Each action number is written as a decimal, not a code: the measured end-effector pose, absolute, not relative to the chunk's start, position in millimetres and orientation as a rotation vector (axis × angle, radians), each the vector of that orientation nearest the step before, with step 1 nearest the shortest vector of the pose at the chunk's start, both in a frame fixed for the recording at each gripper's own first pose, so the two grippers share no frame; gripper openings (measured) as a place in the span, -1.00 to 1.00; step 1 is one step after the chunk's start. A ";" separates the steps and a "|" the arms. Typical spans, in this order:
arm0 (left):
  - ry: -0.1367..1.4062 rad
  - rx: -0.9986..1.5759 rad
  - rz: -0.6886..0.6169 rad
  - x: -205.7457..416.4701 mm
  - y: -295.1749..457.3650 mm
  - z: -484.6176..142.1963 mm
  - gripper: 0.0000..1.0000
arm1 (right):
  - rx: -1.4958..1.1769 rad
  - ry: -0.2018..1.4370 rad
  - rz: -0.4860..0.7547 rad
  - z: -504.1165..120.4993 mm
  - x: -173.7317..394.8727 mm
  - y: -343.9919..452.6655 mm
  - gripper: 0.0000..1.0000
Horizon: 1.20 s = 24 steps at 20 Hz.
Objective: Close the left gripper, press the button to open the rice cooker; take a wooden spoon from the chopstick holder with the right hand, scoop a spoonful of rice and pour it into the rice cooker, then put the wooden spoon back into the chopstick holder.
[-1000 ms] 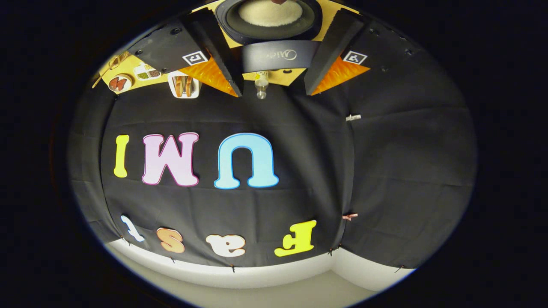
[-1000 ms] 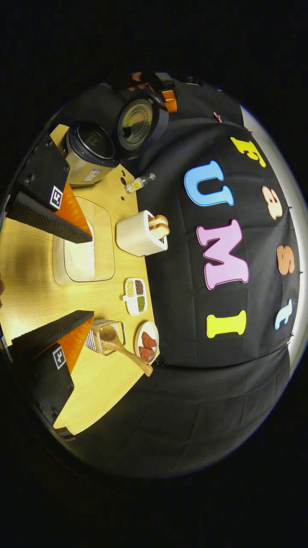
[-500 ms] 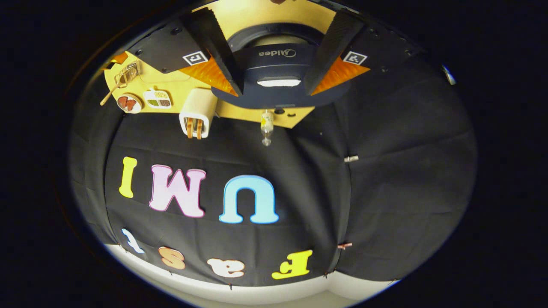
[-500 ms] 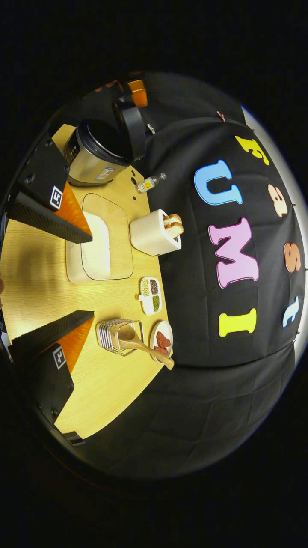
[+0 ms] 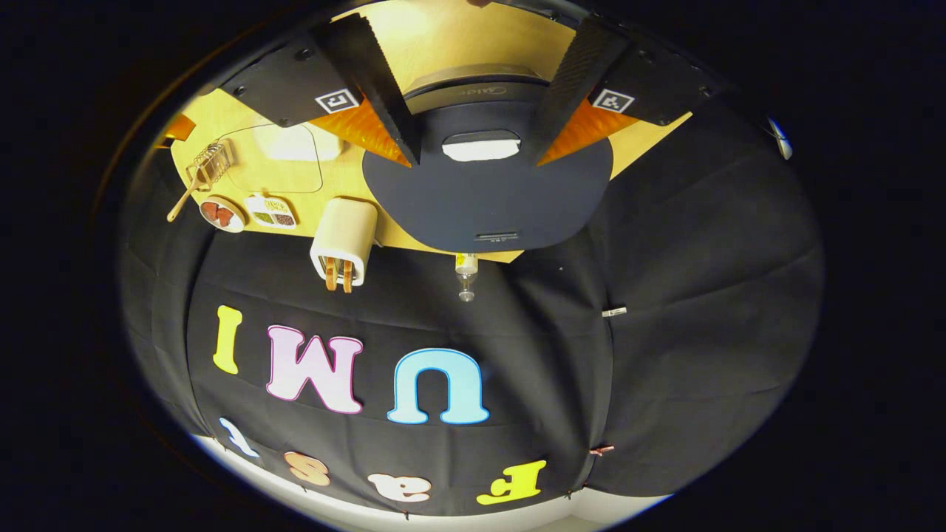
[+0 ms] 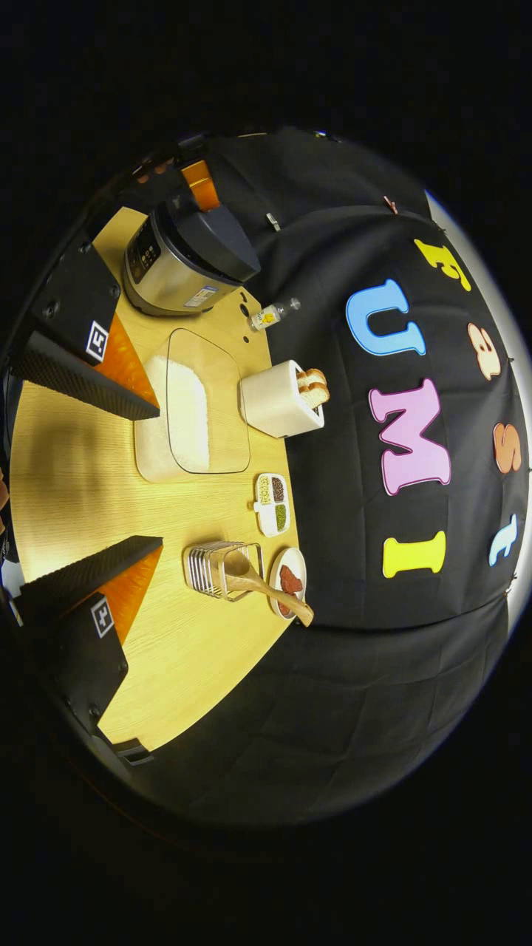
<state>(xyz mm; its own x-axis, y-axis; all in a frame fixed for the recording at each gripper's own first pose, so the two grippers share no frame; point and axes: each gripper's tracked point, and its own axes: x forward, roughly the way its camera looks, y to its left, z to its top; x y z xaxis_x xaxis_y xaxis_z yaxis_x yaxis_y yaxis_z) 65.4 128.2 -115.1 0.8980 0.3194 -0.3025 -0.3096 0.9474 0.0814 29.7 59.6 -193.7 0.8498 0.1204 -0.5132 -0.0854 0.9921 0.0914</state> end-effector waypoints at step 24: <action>0.156 0.008 0.212 56.8 111.4 -74.1 0.90 | 0.086 0.427 0.087 -152.3 31.5 60.9 0.98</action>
